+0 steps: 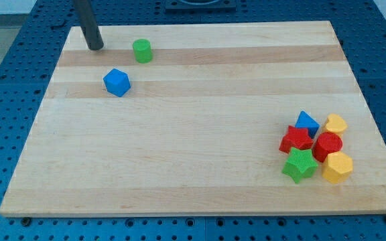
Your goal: Push green circle towards center
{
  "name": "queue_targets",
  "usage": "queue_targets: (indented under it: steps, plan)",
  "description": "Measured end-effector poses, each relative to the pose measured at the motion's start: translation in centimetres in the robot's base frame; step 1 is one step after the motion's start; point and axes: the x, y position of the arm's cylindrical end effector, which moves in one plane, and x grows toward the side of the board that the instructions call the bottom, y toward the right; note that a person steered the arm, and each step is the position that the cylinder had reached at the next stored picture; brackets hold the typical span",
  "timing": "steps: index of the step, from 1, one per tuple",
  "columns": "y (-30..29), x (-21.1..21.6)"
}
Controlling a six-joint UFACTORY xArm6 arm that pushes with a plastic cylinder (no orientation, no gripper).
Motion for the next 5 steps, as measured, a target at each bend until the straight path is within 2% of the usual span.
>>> queue_targets:
  steps: [2, 4, 5]
  plan:
    - [8.5, 0.7]
    - [20.3, 5.7]
    - [21.7, 5.8]
